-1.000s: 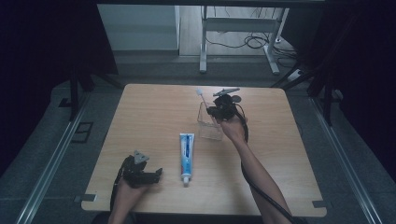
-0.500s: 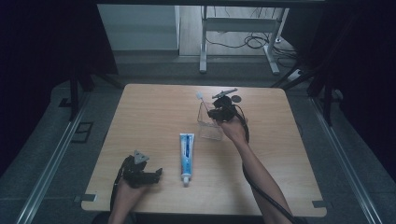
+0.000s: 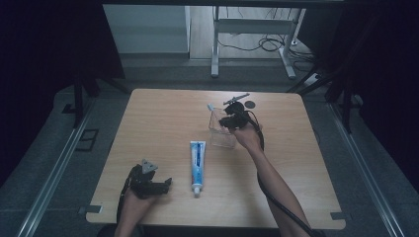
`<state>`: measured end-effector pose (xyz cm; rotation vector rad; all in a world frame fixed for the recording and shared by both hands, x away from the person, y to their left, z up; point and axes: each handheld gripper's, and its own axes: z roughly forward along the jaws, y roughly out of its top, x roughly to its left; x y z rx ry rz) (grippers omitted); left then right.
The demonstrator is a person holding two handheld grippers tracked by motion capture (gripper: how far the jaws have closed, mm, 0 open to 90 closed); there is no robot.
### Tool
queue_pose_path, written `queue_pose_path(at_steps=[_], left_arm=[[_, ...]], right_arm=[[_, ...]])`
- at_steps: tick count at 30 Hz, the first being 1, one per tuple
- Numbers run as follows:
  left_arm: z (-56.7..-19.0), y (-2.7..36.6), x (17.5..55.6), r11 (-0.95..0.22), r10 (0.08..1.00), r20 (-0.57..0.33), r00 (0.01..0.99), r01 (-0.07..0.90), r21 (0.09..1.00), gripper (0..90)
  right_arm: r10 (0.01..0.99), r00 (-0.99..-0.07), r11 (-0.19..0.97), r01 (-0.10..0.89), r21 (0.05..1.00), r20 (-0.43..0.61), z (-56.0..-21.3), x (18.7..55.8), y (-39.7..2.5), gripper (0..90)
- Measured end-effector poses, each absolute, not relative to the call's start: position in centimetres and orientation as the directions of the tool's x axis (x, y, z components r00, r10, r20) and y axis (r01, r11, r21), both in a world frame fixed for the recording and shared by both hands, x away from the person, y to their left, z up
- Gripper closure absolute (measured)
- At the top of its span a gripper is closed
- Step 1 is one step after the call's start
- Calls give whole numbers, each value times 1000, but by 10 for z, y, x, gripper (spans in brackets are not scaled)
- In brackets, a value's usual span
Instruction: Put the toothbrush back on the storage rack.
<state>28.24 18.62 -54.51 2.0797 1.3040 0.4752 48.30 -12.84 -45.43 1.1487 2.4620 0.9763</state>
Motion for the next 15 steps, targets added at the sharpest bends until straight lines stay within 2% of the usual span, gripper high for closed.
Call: queue_pose_path(at_steps=[15], left_arm=[[-545, 186, 282, -311, 895, -27, 445, 668, 676, 72]], right_arm=[[744, -666, 466, 574, 673, 52, -451, 479, -130, 741]])
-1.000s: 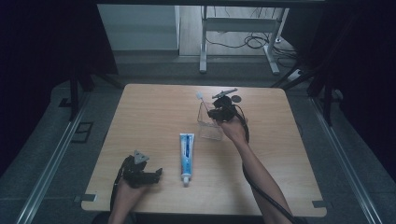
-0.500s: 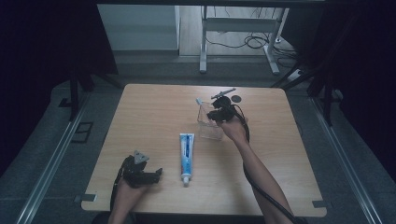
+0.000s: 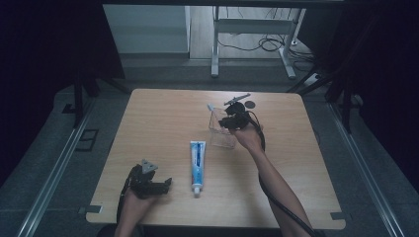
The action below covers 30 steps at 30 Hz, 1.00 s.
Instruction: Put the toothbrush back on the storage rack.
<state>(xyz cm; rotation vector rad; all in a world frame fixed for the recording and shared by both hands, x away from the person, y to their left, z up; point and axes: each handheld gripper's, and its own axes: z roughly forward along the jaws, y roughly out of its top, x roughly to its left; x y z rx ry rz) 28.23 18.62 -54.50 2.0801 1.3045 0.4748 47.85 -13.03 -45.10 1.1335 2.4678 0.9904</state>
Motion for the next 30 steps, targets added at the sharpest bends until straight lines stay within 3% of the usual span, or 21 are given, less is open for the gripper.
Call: queue_pose_path(at_steps=[8, 21, 30], left_arm=[[-545, 186, 282, -312, 895, -27, 446, 668, 676, 72], [-545, 186, 282, -312, 894, -28, 446, 668, 675, 72], [-545, 186, 282, -312, 895, -27, 446, 668, 676, 72]], right_arm=[[733, -680, 477, 553, 683, 38, -442, 472, -133, 689], [706, -708, 493, 517, 700, 26, -426, 459, -142, 522], [684, -729, 513, 496, 701, 15, -420, 449, -145, 472]])
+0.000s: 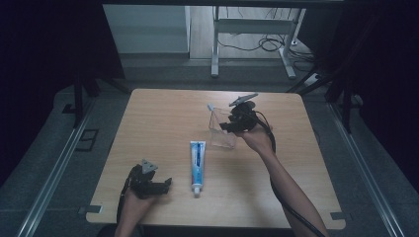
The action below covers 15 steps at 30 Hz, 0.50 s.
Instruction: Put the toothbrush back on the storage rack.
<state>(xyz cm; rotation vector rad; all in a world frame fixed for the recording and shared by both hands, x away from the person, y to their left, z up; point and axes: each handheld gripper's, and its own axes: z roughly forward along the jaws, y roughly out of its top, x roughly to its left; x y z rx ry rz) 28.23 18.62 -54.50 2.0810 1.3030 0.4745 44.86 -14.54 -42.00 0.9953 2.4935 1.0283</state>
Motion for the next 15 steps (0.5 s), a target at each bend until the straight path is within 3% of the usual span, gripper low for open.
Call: queue_pose_path(at_steps=[15], left_arm=[[-545, 186, 282, -313, 895, -27, 446, 668, 676, 72]], right_arm=[[678, -735, 503, 468, 727, 4, -412, 431, -159, 413]])
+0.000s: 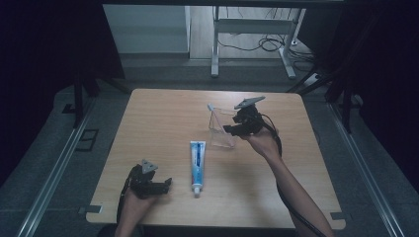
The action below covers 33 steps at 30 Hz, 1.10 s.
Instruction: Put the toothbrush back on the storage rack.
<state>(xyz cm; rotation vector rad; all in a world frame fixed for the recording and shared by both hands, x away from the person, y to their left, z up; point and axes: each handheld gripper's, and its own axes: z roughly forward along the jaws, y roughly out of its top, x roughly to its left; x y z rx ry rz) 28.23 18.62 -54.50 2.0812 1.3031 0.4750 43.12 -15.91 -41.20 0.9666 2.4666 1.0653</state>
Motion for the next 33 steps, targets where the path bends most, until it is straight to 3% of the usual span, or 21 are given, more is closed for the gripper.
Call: queue_pose_path(at_steps=[20, 31, 33], left_arm=[[-545, 186, 282, -312, 895, -27, 446, 668, 676, 72], [-545, 186, 282, -313, 895, -27, 446, 668, 676, 72], [-545, 186, 282, -312, 895, -27, 446, 668, 676, 72]], right_arm=[[649, -761, 515, 449, 730, 9, -417, 412, -174, 139], [641, -768, 545, 446, 710, -10, -425, 403, -186, 74], [634, -773, 550, 439, 711, -13, -427, 400, -187, 27]])
